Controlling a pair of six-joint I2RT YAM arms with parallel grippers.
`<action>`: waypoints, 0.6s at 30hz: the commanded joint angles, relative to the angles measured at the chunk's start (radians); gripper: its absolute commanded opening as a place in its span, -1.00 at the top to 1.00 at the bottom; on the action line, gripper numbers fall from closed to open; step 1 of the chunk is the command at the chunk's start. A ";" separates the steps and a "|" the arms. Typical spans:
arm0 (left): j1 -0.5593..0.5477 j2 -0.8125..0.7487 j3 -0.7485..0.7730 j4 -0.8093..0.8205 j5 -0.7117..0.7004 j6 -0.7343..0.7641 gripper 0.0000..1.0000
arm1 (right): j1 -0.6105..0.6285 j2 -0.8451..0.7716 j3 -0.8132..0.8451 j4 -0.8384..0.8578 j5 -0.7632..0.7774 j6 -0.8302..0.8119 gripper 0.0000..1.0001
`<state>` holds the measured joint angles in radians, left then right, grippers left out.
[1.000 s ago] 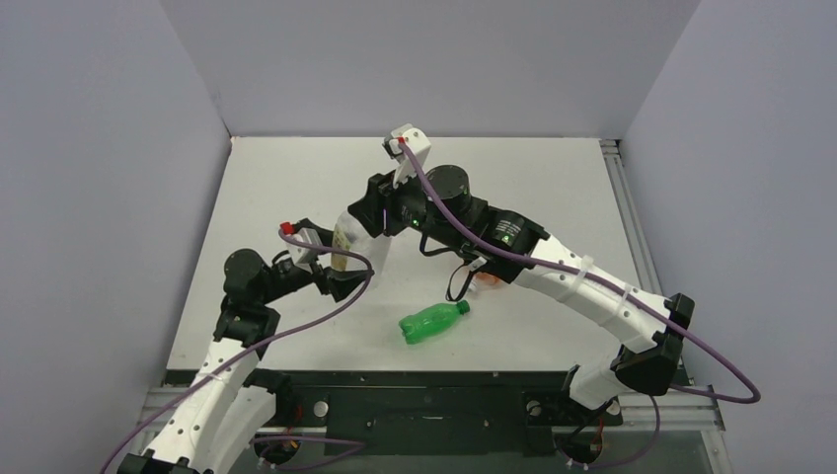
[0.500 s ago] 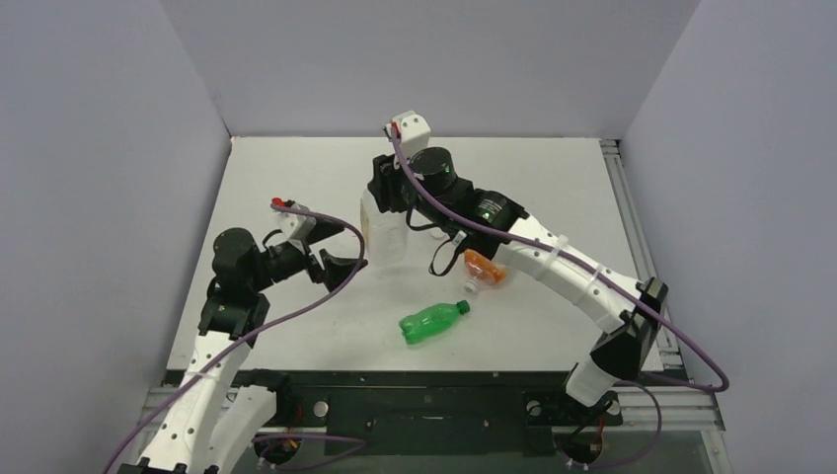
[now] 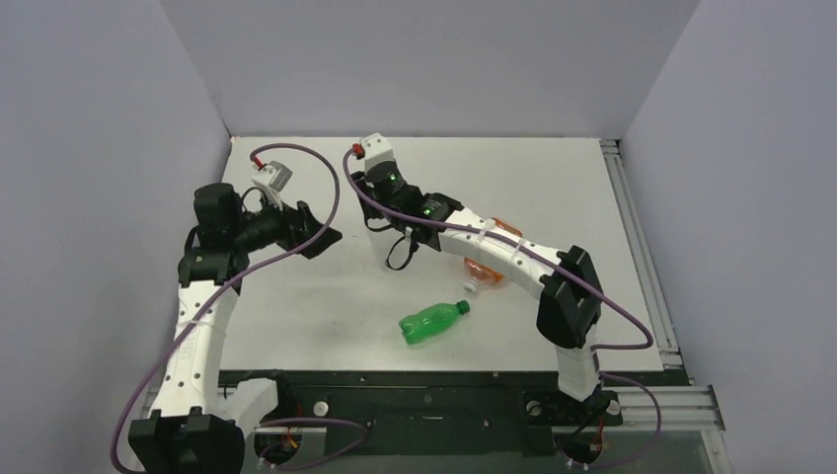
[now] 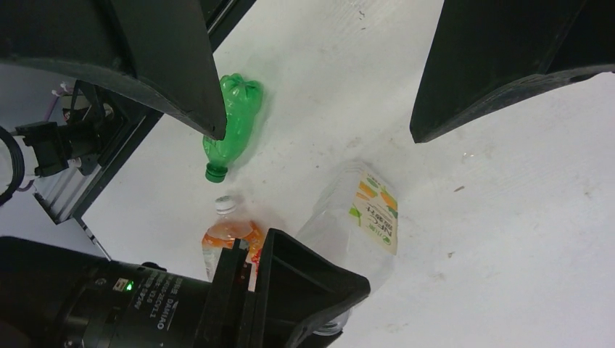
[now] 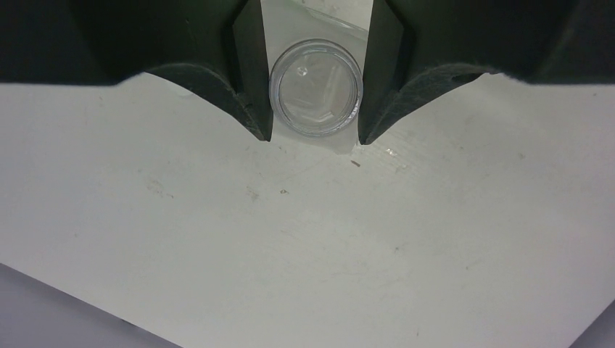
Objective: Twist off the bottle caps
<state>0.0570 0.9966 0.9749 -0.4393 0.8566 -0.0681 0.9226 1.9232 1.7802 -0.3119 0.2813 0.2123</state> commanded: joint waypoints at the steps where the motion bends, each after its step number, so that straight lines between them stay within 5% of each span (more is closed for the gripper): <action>1: 0.007 0.052 0.126 -0.161 -0.065 0.082 -0.93 | -0.001 -0.003 0.047 0.080 0.086 0.000 1.00; 9: 0.007 0.081 0.201 -0.276 -0.140 0.084 -0.93 | -0.015 -0.035 -0.080 0.124 0.089 0.086 0.92; 18: 0.007 0.085 0.255 -0.378 -0.187 0.154 -0.93 | -0.017 -0.053 -0.149 0.112 0.065 0.135 0.28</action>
<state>0.0605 1.0855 1.1717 -0.7673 0.6945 0.0422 0.9085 1.9266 1.6817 -0.1871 0.3504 0.3054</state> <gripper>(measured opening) 0.968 0.398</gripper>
